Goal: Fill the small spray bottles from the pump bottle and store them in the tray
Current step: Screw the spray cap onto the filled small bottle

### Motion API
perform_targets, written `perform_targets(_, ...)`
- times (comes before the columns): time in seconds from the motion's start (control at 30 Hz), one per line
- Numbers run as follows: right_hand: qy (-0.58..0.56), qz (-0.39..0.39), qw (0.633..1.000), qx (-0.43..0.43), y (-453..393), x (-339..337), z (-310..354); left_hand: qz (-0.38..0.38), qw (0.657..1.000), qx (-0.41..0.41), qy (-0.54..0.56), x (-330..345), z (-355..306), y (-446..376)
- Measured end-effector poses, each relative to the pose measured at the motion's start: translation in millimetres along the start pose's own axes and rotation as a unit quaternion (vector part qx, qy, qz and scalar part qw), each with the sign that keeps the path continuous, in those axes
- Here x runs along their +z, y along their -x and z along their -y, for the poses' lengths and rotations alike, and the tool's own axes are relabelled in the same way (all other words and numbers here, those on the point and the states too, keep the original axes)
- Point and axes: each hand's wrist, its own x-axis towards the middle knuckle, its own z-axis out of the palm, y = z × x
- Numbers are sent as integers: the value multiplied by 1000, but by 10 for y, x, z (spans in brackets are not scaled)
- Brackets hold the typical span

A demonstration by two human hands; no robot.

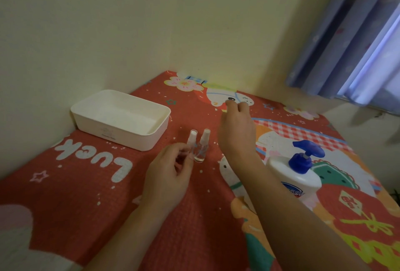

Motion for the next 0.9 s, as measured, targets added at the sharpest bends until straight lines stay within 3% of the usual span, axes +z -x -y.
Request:
perform_targets(0.3,-207,-80,975,-17,240,-396,333,-24,998,56,28,50,-159,24)
perform_targets(0.57,-369,-14,929,-1,461,-434,374,-34,997,52,51,46,-303,-14)
perform_targets(0.67,-337,10,941,-20,444,-543,331,-52,997,50,30,-10,-314,-26)
perform_targets(0.77,-213,40,974,-59,387,-653,275,-77,995,60,2,-60,-293,-46)
perform_targets(0.9,-210,113,970,-57,319,-777,246,-87,991,93,-42,-95,-292,-49)
